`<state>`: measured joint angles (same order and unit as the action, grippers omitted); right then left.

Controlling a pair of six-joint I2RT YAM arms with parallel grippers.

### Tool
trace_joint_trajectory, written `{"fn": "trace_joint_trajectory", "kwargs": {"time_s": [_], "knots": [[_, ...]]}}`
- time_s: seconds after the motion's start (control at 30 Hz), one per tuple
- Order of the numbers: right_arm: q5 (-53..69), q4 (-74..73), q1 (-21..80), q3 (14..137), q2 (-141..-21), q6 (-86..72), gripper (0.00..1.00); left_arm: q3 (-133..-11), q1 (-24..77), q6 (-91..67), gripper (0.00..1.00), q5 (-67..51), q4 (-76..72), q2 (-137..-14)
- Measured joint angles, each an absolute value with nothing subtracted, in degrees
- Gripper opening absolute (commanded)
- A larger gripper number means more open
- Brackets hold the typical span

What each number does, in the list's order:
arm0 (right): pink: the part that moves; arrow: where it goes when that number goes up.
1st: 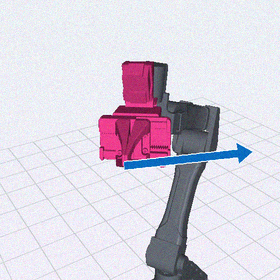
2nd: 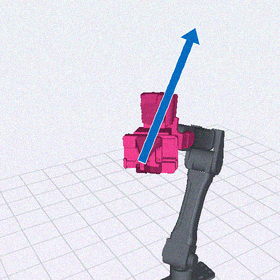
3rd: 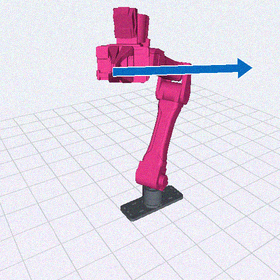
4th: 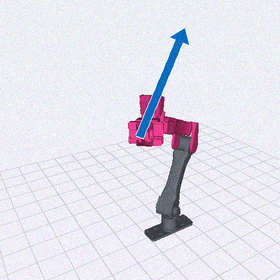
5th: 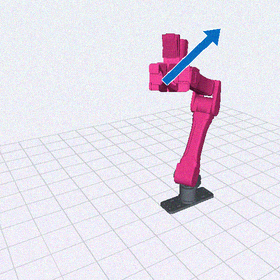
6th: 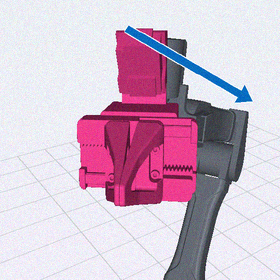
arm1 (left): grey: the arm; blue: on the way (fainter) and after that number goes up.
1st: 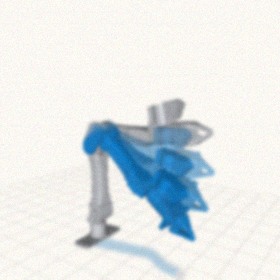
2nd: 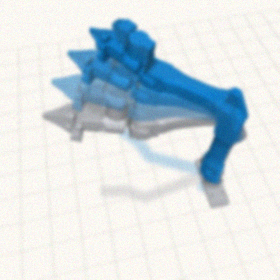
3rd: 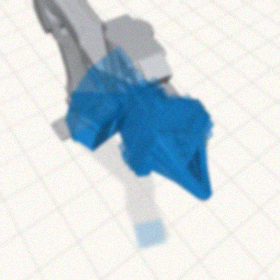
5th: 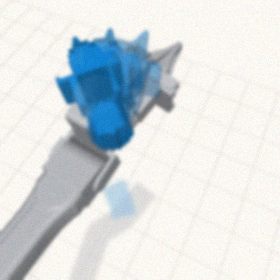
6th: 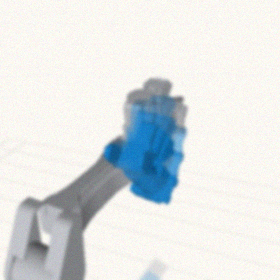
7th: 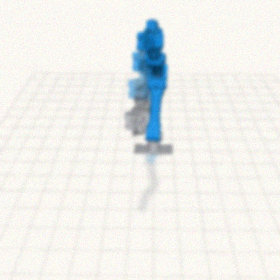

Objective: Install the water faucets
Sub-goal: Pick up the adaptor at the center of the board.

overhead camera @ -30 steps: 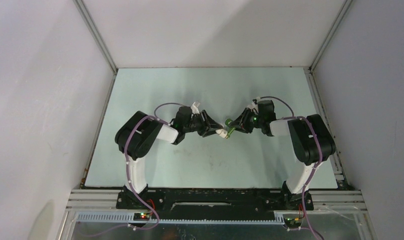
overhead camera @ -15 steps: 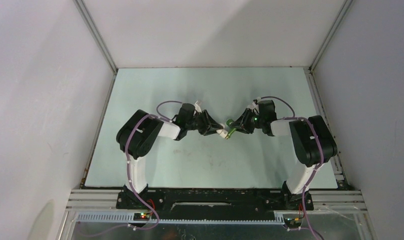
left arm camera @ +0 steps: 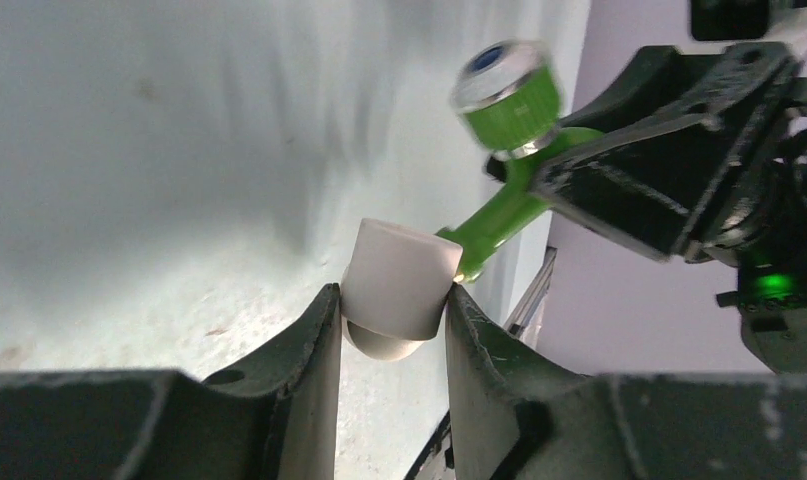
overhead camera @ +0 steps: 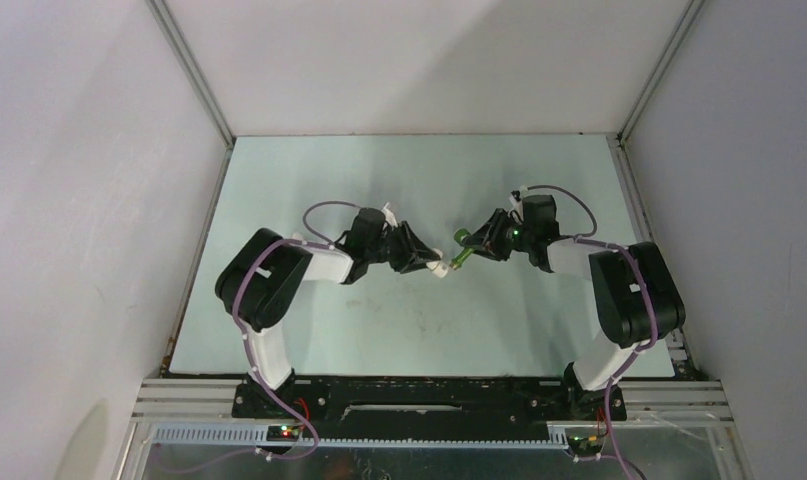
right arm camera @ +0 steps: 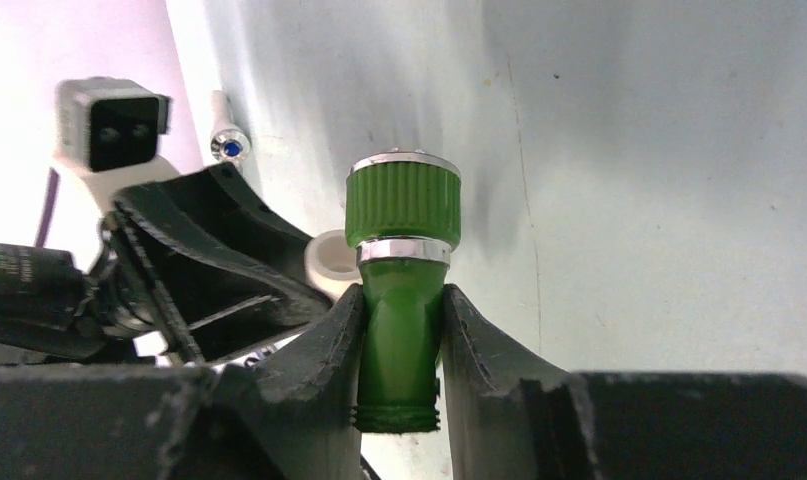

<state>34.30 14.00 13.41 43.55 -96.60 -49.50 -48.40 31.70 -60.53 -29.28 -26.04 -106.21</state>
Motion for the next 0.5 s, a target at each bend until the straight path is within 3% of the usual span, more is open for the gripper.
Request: {"fn": "trace_joint_trajectory", "kwargs": {"time_s": [0.2, 0.33, 0.4, 0.5], "knots": [[34.22, 14.15, 14.02, 43.55, -96.60, -50.15, 0.00, -44.71, 32.16, -63.02, 0.21, -26.41, -26.11, -106.06], [34.17, 14.04, 14.17, 43.55, -96.60, -50.13, 0.00, -45.25, 32.95, -62.54, 0.37, -24.08, -23.68, -105.21], [34.09, 13.98, 14.28, 43.55, -96.60, -50.13, 0.00, -45.36, 33.17, -62.43, 0.32, -23.51, -23.09, -105.06], [33.89, 13.30, 14.39, 43.55, -96.60, -49.95, 0.00, -45.39, 33.28, -62.50, 0.11, -22.87, -22.74, -105.06]]}}
